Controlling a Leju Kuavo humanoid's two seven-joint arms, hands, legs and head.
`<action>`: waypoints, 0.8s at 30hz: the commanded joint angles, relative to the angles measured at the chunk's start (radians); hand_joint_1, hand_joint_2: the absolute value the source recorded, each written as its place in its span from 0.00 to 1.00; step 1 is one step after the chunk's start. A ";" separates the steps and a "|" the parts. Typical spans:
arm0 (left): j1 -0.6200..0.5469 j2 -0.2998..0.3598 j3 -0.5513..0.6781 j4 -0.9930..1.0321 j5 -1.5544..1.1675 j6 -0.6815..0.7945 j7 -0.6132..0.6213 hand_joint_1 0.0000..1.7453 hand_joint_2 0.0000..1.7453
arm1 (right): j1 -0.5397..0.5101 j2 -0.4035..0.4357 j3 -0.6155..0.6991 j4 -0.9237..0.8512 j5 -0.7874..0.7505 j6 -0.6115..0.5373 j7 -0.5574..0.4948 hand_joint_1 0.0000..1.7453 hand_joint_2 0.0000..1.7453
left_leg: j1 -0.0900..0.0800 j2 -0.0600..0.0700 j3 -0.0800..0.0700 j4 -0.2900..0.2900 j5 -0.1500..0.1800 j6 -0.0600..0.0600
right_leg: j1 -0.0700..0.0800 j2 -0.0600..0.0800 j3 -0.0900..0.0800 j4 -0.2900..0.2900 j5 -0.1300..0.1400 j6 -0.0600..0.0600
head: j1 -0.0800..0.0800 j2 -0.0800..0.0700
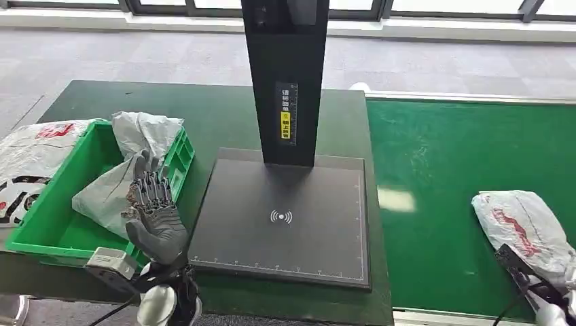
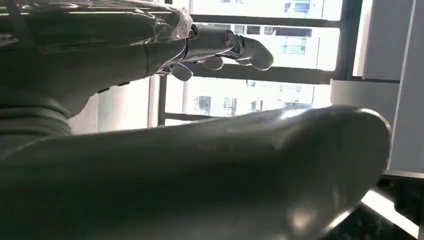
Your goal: Moved the parcel from conveyor to table for the left to box.
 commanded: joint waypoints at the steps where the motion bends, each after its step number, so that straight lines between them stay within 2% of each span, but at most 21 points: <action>1: -0.040 -0.007 0.041 0.070 -0.014 -0.004 0.003 0.00 0.00 | -0.179 -0.017 -0.058 0.318 0.046 0.102 0.101 0.00 1.00 | 0.000 0.000 0.002 -0.001 0.000 0.000 | 0.001 -0.001 0.001 -0.001 0.000 -0.001 | 0.000 0.000; 5: -0.052 -0.005 0.033 0.089 -0.018 0.005 0.003 0.00 0.00 | -0.235 -0.028 -0.051 0.414 0.075 0.106 0.134 0.00 1.00 | 0.001 0.003 0.001 -0.002 0.000 0.001 | 0.001 0.001 0.001 -0.002 0.001 -0.001 | 0.000 0.000; 13: -0.074 0.003 0.022 0.132 -0.016 0.015 0.003 0.00 0.00 | -0.221 0.007 -0.060 0.438 0.092 0.154 0.114 0.00 1.00 | 0.002 0.001 0.008 -0.004 0.002 0.002 | 0.002 -0.001 0.005 -0.005 0.002 -0.002 | 0.000 0.000; 14: -0.074 0.006 0.019 0.139 -0.018 0.018 0.003 0.00 0.00 | -0.217 0.015 -0.062 0.433 0.091 0.164 0.087 1.00 1.00 | 0.001 0.002 0.006 -0.002 0.001 0.002 | 0.002 0.001 0.005 -0.003 0.002 -0.001 | 0.000 0.000; 18: -0.077 0.010 0.011 0.161 -0.023 0.022 0.003 0.00 0.00 | -0.181 0.043 -0.048 0.422 0.103 0.201 0.016 1.00 1.00 | 0.003 0.002 0.007 -0.004 0.002 0.004 | 0.004 0.000 0.009 -0.008 0.003 0.000 | 0.000 0.000; 24: -0.077 0.012 0.010 0.159 -0.023 0.027 0.003 0.00 0.00 | -0.171 0.059 -0.046 0.397 0.094 0.187 -0.022 1.00 1.00 | 0.003 0.002 0.009 -0.002 0.000 0.004 | 0.004 0.001 0.012 -0.007 0.003 0.002 | 0.000 0.000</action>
